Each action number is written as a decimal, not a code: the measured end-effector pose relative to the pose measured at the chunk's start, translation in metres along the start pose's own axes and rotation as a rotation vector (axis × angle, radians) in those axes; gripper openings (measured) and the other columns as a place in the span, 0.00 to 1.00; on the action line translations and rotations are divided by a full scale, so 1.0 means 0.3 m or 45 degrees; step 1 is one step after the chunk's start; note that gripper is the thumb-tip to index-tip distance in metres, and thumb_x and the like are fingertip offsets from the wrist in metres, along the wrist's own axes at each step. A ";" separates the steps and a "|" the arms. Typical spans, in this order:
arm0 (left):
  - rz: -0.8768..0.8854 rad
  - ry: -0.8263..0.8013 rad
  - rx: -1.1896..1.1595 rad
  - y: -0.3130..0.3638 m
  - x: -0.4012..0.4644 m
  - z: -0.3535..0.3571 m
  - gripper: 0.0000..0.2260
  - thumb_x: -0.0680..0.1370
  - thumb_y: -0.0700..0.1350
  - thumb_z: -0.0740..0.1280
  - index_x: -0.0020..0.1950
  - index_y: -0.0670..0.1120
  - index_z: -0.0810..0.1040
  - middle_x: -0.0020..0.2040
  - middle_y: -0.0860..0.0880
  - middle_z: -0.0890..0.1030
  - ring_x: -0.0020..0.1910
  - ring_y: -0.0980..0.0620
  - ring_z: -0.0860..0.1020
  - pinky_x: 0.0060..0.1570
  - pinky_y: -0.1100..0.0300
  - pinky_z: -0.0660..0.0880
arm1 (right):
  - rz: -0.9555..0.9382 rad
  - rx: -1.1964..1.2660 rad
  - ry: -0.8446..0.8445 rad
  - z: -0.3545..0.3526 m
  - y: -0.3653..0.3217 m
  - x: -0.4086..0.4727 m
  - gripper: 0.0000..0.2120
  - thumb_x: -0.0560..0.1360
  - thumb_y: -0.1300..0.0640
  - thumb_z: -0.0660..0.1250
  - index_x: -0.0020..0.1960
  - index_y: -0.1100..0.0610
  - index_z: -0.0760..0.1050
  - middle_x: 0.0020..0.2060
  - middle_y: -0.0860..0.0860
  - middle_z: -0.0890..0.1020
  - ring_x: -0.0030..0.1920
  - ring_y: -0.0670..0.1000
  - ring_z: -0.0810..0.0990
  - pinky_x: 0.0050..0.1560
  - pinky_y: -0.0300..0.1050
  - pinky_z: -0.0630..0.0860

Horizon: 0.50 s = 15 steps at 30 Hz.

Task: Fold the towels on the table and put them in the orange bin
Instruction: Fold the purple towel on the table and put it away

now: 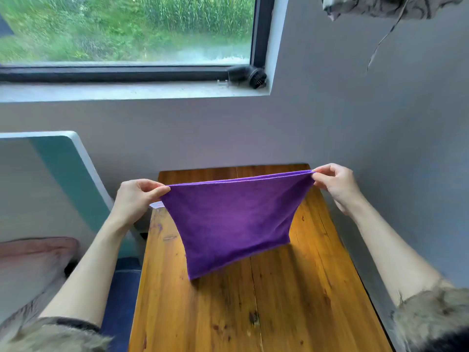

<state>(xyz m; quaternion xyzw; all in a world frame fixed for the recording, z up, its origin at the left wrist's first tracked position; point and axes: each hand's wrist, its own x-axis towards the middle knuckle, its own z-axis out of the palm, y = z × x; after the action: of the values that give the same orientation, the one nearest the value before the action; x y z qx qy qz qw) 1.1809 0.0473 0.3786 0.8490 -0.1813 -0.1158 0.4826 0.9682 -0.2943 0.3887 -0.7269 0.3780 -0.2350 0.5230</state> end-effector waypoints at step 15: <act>0.299 0.114 0.066 0.244 0.008 -0.176 0.01 0.72 0.36 0.71 0.43 0.41 0.81 0.39 0.45 0.82 0.37 0.54 0.79 0.36 0.77 0.70 | -0.089 0.364 -0.064 -0.101 -0.324 -0.016 0.11 0.72 0.73 0.63 0.36 0.60 0.74 0.35 0.55 0.78 0.37 0.49 0.77 0.42 0.35 0.79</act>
<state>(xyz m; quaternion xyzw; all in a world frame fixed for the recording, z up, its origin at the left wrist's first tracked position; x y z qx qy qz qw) 1.1881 0.0530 0.4683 0.8384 -0.2606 -0.0158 0.4785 0.9724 -0.2919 0.4905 -0.6633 0.3019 -0.2860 0.6221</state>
